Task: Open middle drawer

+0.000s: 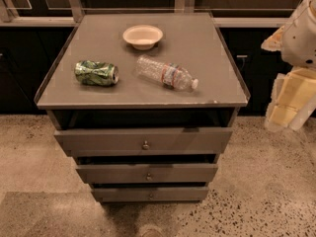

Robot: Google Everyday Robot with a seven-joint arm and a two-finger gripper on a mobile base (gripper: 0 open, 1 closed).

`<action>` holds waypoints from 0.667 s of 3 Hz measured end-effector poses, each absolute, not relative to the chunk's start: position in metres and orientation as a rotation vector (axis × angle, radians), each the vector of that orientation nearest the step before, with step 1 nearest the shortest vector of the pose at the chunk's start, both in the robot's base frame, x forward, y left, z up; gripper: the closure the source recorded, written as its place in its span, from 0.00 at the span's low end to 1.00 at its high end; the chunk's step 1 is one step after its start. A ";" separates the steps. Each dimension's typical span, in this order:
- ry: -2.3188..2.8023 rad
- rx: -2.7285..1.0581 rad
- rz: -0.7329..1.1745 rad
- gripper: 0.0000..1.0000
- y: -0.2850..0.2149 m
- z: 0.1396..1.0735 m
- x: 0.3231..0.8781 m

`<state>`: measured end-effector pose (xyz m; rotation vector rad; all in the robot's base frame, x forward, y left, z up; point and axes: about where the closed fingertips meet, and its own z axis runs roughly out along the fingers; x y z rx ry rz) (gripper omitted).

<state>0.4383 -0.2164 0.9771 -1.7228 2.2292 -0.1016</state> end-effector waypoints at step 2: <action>2.209 -1.682 -0.092 0.00 -0.216 0.959 0.434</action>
Offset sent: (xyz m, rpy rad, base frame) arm -0.0202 -0.0084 -0.0901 0.1492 -0.0560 -0.0611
